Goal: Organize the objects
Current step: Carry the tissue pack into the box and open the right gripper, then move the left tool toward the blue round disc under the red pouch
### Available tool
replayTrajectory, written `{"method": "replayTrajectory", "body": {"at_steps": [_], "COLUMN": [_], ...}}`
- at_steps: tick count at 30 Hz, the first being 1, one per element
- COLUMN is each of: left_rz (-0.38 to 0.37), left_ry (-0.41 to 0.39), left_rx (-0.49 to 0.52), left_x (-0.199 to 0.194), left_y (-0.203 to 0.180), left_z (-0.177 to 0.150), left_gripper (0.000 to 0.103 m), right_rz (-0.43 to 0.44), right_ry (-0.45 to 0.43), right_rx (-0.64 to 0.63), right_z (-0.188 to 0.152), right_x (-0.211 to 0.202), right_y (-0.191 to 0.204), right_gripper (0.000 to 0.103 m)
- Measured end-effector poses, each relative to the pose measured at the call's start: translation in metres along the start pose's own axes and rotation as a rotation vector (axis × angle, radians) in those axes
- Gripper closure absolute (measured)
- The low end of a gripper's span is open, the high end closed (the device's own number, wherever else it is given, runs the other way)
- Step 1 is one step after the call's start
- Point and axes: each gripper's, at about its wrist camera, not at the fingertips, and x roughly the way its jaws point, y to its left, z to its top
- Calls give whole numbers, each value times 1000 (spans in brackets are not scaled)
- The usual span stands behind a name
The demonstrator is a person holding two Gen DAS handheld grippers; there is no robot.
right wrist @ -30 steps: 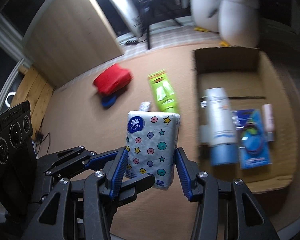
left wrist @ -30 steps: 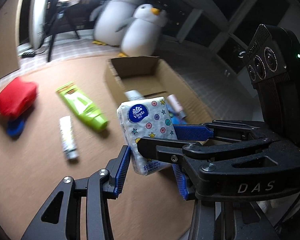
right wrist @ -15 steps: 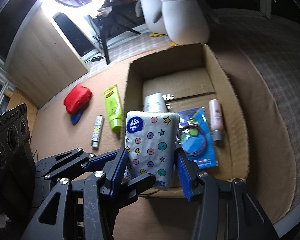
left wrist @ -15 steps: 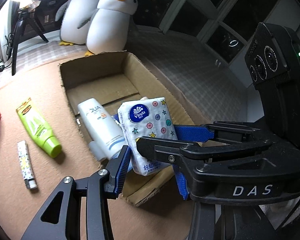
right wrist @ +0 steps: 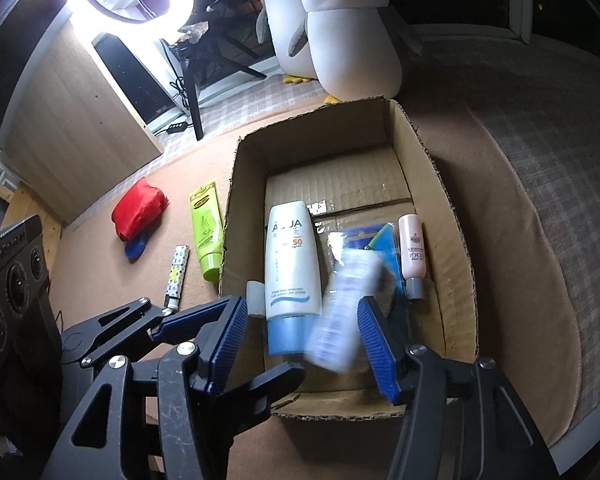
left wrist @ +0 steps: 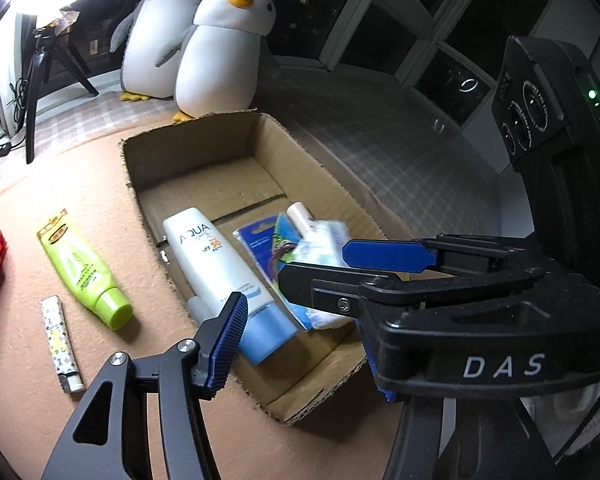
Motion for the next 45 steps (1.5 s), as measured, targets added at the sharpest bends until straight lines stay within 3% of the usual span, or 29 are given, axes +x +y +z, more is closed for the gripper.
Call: {"method": "replayTrajectory", "body": {"at_steps": [15,20,24,29,35,40,45], "left_rz": [103,177,265,353,443,453,464], "left_ry": [-39,-62,-77,-101,-103,-118,-102], "left_rx": [-99,-177,-245,-351,-409,-469,-445], "left_x": [-52,-83,-104,-126,-131,-126,-107], "left_y": [59,97,132,182,229,260,267], "left_z": [-26,-50,-69,-89,-100,-98,-85], "left_gripper": [43,42,34,30,23,21,21], "right_rz": [15,32,38,-3,-18,-7,-5], "right_ry": [-23,-38,-45,-38,-11,21,32], "right_rx": [-33,-41,-48,-105,-151,-158,-155], "right_z": [-10,-20,-32,-49,-66,-74,-78], "right_x": [0,0,0,4,12,18,19], "right_y": [38,57,72,95,114,121,120], "right_gripper": [46,46,46,46,45,44,44]}}
